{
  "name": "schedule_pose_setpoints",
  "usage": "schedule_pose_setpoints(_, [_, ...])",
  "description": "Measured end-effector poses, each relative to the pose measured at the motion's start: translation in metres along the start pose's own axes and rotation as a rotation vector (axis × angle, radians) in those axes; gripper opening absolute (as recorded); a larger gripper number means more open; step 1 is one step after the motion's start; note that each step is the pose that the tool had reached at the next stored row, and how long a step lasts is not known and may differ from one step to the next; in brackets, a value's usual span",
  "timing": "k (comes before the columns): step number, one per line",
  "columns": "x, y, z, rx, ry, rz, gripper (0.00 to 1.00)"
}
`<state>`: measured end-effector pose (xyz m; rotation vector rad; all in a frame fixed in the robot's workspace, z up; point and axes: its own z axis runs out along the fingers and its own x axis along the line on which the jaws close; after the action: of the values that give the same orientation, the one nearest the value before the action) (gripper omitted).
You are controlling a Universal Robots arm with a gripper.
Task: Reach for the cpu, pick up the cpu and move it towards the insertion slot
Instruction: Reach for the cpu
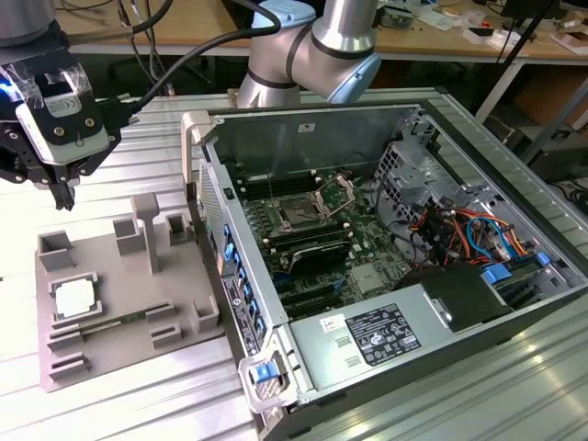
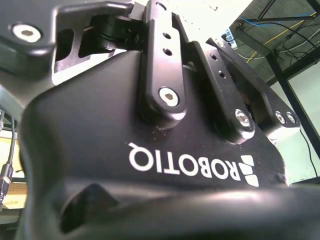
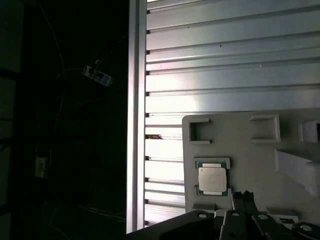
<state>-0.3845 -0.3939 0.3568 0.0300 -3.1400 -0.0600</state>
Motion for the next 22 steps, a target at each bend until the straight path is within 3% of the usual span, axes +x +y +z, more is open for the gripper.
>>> schedule_pose_setpoints(22, [0.0004, -0.0004, 0.0091, 0.0, 0.0001, 0.0, 0.11])
